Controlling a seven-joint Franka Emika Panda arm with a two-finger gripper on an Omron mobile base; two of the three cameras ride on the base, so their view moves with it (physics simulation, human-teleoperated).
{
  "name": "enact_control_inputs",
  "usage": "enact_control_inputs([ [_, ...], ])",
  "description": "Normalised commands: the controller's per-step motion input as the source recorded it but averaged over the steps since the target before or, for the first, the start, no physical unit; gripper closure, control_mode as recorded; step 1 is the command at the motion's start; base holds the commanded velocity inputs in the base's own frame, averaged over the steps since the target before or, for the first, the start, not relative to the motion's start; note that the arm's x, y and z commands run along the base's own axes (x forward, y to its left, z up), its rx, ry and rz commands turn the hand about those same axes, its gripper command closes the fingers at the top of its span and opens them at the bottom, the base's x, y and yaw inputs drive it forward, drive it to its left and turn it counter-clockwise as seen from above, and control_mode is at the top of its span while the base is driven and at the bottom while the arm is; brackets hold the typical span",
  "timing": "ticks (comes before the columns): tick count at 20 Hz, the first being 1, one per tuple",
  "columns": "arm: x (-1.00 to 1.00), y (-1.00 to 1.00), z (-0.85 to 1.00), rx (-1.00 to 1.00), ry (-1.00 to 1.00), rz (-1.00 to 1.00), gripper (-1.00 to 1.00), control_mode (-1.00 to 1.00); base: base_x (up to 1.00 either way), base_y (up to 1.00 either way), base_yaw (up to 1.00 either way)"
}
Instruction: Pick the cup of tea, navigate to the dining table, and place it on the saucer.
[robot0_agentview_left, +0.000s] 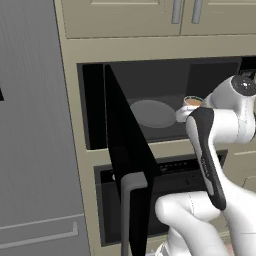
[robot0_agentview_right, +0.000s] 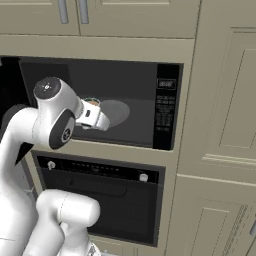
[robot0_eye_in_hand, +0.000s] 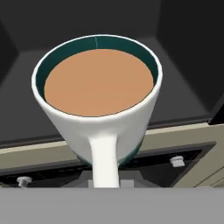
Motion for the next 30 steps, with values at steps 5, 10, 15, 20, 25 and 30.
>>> enact_control_inputs([
  [5, -0.53, 0.00, 0.16, 0.00, 0.00, 0.00, 1.00, -1.00, 0.00, 0.00, 0.00],
  [10, 0.00, 0.00, 0.00, 0.00, 0.00, 0.00, 1.00, -1.00, 0.00, 0.00, 0.00],
  [15, 0.00, 0.00, 0.00, 0.00, 0.00, 0.00, 1.00, 1.00, -0.42, 0.00, -0.06],
  [20, 0.00, 0.00, 0.00, 0.00, 0.00, 0.00, 1.00, 1.00, -1.00, -0.09, -0.34],
  [25, 0.00, 0.00, 0.00, 0.00, 0.00, 0.00, 1.00, 1.00, -1.00, -0.30, -0.27],
  [30, 0.00, 0.00, 0.00, 0.00, 0.00, 0.00, 1.00, 1.00, -1.00, -0.54, -0.25],
])
